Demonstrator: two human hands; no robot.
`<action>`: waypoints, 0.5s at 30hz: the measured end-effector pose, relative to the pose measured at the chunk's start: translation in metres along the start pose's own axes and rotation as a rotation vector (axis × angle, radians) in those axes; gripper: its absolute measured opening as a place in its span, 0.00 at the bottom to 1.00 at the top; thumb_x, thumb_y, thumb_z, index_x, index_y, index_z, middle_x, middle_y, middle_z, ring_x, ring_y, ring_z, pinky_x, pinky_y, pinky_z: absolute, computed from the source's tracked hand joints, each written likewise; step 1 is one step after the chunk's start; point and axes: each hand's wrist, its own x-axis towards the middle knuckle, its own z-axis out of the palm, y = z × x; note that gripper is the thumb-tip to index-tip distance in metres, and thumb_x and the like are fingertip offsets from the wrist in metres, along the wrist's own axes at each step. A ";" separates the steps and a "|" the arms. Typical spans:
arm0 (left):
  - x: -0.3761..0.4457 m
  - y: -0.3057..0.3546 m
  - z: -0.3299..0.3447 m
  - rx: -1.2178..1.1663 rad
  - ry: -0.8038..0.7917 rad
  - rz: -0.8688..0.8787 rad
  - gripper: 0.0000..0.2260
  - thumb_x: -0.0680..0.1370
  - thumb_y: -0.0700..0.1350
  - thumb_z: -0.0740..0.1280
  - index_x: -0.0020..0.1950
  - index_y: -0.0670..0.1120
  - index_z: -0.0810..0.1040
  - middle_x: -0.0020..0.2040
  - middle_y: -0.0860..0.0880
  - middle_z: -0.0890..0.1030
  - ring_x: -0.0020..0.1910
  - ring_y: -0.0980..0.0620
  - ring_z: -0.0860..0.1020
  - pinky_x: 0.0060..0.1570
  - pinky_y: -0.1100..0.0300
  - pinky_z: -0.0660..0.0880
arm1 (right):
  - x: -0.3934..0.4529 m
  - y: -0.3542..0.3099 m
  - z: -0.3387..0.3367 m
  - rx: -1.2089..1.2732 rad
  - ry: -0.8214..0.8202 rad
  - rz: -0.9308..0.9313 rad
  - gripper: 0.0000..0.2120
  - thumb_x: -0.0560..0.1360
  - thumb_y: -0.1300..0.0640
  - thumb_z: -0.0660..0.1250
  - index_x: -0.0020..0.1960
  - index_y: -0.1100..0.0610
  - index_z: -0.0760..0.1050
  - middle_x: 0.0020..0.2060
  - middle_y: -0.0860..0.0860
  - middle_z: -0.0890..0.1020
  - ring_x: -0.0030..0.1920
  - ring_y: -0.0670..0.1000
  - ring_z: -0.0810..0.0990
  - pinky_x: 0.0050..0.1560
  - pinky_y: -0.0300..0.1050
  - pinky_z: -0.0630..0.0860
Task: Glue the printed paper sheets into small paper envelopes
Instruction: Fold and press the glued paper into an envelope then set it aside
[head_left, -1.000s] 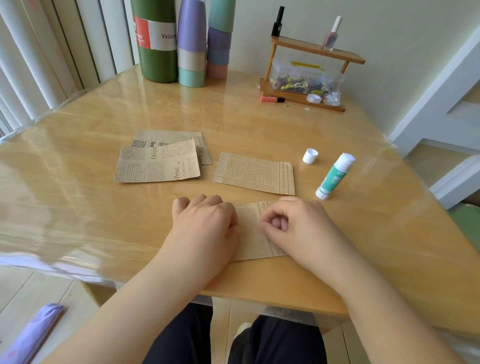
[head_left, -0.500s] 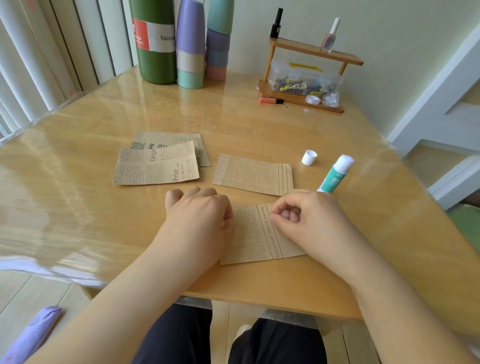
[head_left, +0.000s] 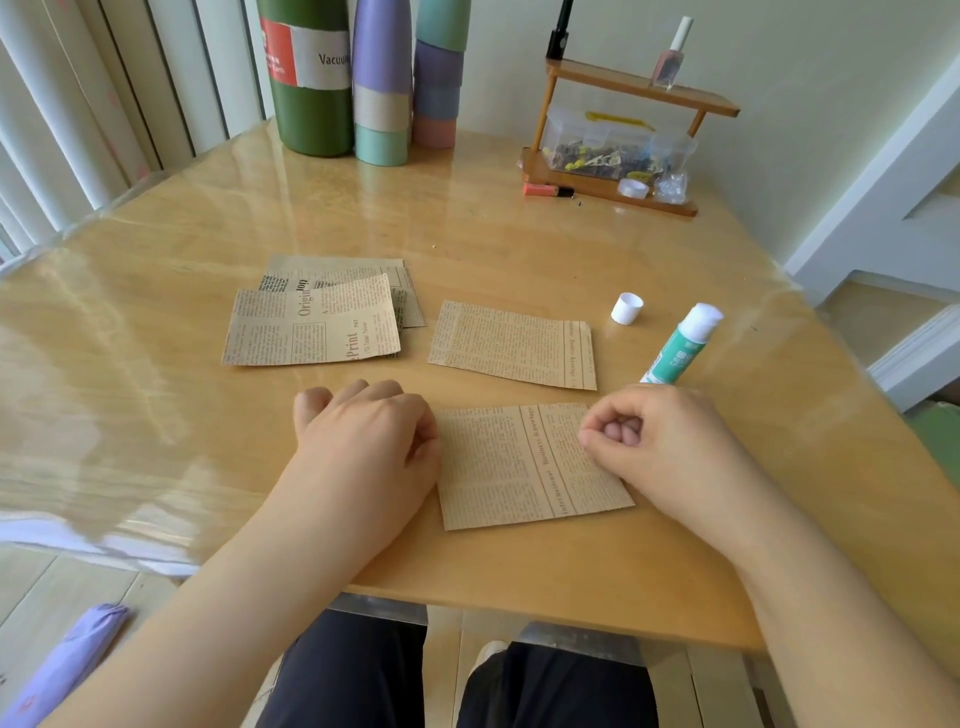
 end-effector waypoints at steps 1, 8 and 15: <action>-0.001 -0.002 0.000 -0.005 -0.003 -0.012 0.05 0.76 0.46 0.64 0.40 0.51 0.76 0.39 0.55 0.73 0.46 0.52 0.71 0.48 0.59 0.50 | -0.001 0.003 -0.003 0.018 0.007 0.022 0.06 0.69 0.62 0.72 0.35 0.55 0.81 0.27 0.43 0.75 0.32 0.39 0.73 0.35 0.29 0.70; 0.007 0.004 -0.004 0.021 -0.002 -0.018 0.06 0.76 0.45 0.62 0.41 0.51 0.77 0.40 0.55 0.74 0.47 0.53 0.70 0.47 0.59 0.52 | 0.004 -0.004 -0.001 -0.045 0.001 -0.009 0.05 0.70 0.60 0.72 0.35 0.53 0.80 0.29 0.46 0.77 0.31 0.44 0.73 0.36 0.34 0.72; 0.029 0.027 0.011 0.036 -0.063 0.011 0.06 0.75 0.47 0.61 0.46 0.53 0.77 0.45 0.55 0.75 0.52 0.52 0.71 0.51 0.56 0.55 | 0.017 -0.042 0.024 -0.063 -0.122 -0.161 0.05 0.71 0.59 0.68 0.39 0.50 0.80 0.29 0.43 0.74 0.32 0.42 0.72 0.36 0.32 0.70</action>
